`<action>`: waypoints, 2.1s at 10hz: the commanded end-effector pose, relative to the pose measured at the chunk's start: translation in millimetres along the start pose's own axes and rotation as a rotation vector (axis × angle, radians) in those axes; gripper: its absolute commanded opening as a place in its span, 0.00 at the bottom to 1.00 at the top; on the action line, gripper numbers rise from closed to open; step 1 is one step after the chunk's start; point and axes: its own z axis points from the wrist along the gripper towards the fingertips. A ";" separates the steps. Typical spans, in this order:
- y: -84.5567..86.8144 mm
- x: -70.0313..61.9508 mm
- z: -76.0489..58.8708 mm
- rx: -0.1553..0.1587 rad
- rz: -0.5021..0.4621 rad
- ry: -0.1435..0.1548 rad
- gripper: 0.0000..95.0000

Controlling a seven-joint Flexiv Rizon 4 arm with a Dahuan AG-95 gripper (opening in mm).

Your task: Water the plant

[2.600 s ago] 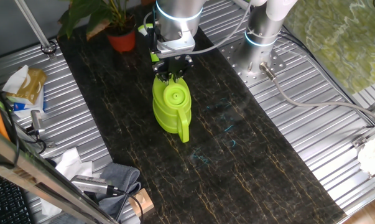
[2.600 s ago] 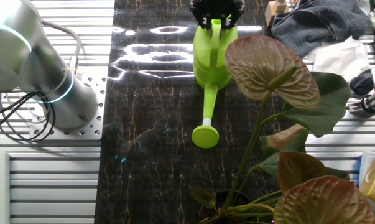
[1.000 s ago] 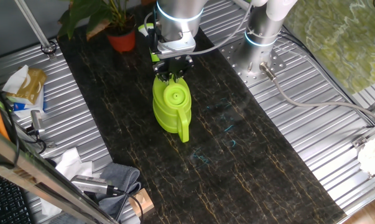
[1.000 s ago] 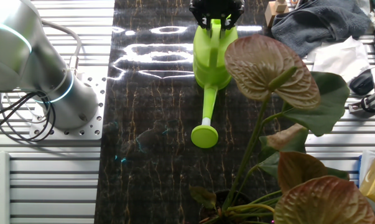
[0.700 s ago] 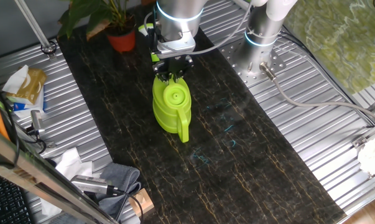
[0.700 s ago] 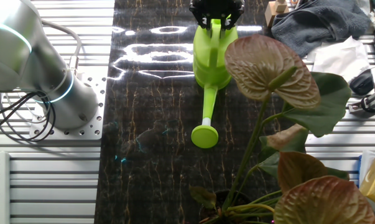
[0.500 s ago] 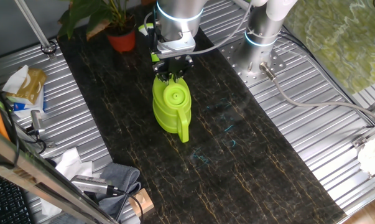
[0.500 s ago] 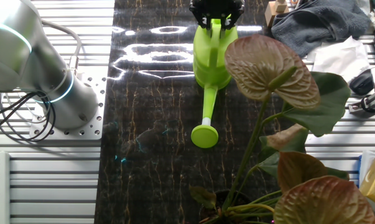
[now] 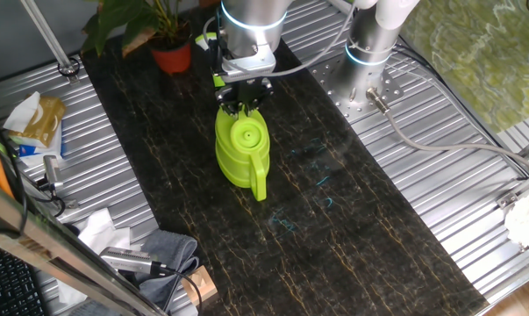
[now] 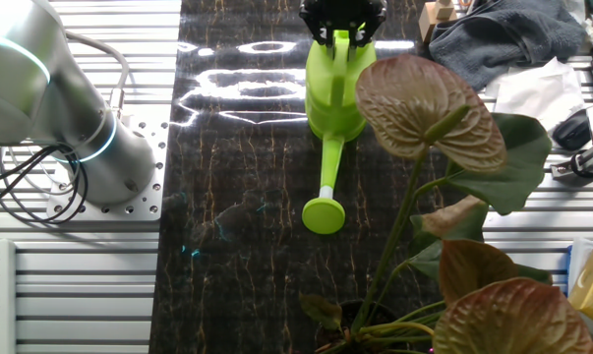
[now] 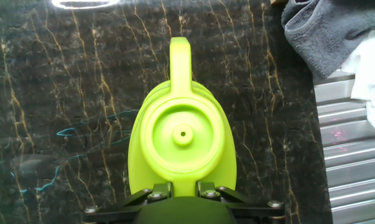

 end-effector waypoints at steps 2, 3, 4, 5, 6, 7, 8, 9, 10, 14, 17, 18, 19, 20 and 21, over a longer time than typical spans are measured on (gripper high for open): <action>-0.4 0.2 -0.8 -0.001 0.007 -0.005 0.00; -0.4 0.2 -0.8 -0.001 0.004 -0.010 0.00; -0.4 0.2 -0.8 -0.002 0.001 -0.017 0.00; -0.4 0.2 -0.8 -0.004 -0.004 -0.029 0.00; -0.4 0.2 -0.8 -0.008 -0.007 -0.038 0.00; -0.4 0.2 -0.8 -0.007 -0.018 -0.034 0.00; -0.4 0.2 -0.8 -0.008 -0.036 -0.035 0.00; -0.4 0.2 -0.8 -0.008 -0.050 -0.036 0.00; -0.4 0.2 -0.8 -0.008 -0.054 -0.036 0.00; -0.4 0.2 -0.8 -0.005 -0.075 -0.036 0.00; -0.4 0.2 -0.8 -0.007 -0.091 -0.040 0.00; -0.4 0.2 -0.8 -0.010 -0.095 -0.045 0.00; -0.4 0.2 -0.8 -0.016 -0.079 -0.054 0.00; -0.4 0.2 -0.8 -0.029 -0.045 -0.057 0.00; -0.4 0.2 -0.8 -0.029 -0.028 -0.048 0.00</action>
